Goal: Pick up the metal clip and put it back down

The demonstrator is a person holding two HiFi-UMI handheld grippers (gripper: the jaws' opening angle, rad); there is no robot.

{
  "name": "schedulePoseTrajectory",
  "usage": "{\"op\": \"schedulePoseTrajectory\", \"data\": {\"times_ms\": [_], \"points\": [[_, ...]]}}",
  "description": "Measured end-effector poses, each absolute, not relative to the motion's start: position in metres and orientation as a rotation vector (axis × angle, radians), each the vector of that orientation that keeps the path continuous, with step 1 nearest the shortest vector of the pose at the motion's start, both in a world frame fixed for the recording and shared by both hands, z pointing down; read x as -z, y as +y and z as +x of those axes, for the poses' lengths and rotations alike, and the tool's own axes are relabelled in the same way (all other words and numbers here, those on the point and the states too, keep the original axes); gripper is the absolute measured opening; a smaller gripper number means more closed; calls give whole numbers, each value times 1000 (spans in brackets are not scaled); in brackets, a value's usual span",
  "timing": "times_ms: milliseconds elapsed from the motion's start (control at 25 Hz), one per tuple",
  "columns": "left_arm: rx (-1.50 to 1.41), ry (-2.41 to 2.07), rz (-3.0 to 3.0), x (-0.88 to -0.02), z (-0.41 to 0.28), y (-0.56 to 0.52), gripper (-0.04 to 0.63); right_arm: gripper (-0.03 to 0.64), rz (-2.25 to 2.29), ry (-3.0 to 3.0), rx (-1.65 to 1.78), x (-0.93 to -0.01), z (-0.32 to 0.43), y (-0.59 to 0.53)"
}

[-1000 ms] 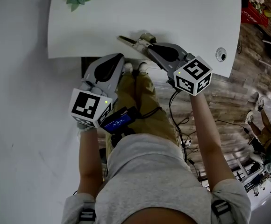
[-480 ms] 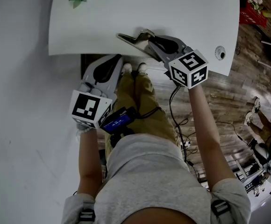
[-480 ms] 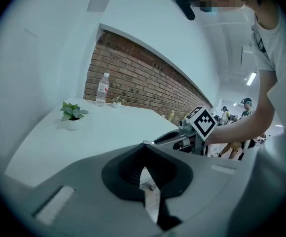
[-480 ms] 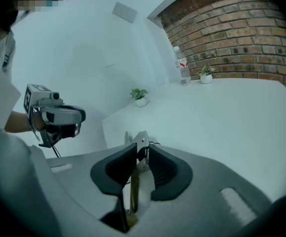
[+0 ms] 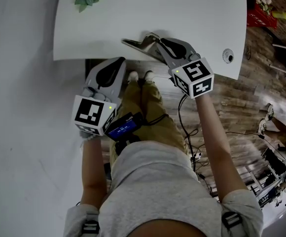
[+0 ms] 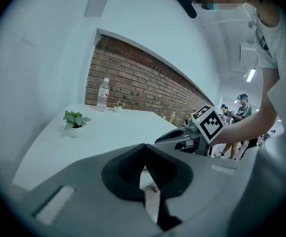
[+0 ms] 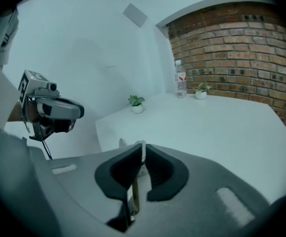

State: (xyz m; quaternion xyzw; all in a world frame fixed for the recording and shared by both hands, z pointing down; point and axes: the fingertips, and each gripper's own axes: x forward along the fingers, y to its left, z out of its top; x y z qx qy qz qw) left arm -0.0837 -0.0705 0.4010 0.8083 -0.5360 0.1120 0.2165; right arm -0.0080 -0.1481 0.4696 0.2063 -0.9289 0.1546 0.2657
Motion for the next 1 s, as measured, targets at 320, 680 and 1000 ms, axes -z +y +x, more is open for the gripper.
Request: {"op": "schedulePoseTrajectory", "data": {"times_ms": [320, 680, 1000], "points": [[-300, -1533, 2259, -379, -87, -77, 12, -2, 685, -2574, -361, -428, 7, -143], [-264, -1588, 2320, -340, -86, -83, 11, -2, 763, -2649, -227, -369, 14, -133], [-271, -1617, 2401, -299, -78, -84, 12, -2, 871, -2717, -193, -321, 30, -131]]}}
